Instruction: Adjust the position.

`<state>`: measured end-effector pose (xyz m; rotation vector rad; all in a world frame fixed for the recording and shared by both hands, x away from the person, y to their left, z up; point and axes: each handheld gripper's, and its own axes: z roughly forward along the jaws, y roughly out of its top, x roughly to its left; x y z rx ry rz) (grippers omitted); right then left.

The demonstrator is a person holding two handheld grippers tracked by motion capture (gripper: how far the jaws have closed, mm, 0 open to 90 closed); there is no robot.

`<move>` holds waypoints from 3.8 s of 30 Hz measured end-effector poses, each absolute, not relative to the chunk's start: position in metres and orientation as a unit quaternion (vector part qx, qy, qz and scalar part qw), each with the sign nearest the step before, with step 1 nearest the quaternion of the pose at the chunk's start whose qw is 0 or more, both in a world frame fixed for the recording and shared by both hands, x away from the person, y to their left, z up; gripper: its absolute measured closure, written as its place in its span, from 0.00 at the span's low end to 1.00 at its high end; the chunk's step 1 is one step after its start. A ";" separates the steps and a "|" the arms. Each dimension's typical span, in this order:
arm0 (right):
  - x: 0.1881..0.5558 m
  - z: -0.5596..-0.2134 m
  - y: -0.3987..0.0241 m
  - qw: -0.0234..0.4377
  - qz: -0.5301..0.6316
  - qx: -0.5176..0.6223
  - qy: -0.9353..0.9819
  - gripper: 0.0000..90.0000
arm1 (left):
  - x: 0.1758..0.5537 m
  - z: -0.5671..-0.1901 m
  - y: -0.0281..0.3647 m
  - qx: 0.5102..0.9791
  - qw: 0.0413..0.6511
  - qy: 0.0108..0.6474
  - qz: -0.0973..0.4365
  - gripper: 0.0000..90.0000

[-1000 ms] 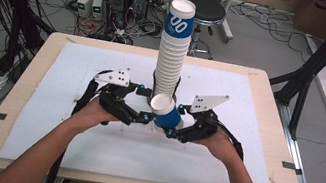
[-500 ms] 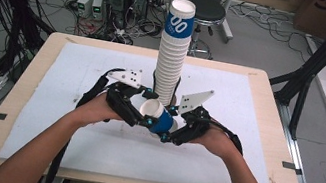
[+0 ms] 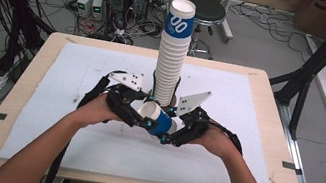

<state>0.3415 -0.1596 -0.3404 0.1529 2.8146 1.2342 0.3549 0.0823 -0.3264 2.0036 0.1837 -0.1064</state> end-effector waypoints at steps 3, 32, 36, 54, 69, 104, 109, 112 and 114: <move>0.341 -0.341 -0.159 0.033 0.403 0.051 0.913 0.27 | 0.355 -0.327 0.084 0.839 0.537 0.077 -0.046 0.32; 0.341 -0.350 -0.204 0.052 0.587 0.157 0.793 0.22 | 0.354 -0.342 0.127 0.714 0.688 0.129 -0.002 0.32; 0.340 -0.354 -0.204 0.046 0.601 0.158 0.782 0.22 | 0.353 -0.342 0.124 0.710 0.693 0.124 0.004 0.32; 0.338 -0.365 -0.190 -0.008 0.641 0.147 0.753 0.17 | 0.349 -0.349 0.109 0.689 0.717 0.100 -0.046 0.32; 0.339 -0.364 -0.194 -0.024 0.624 0.128 0.771 0.22 | 0.350 -0.350 0.107 0.695 0.710 0.093 -0.061 0.33; 0.345 -0.321 -0.217 0.028 0.498 0.122 0.858 0.24 | 0.345 -0.333 0.118 0.778 0.618 0.113 -0.005 0.17; 0.349 -0.312 -0.212 0.030 0.467 0.111 0.877 0.24 | 0.346 -0.330 0.118 0.789 0.604 0.113 0.000 0.17; 0.350 -0.309 -0.209 0.031 0.453 0.104 0.885 0.24 | 0.346 -0.328 0.116 0.796 0.595 0.112 0.000 0.17; 0.351 -0.306 -0.206 0.032 0.446 0.100 0.889 0.24 | 0.346 -0.327 0.114 0.798 0.593 0.109 -0.001 0.17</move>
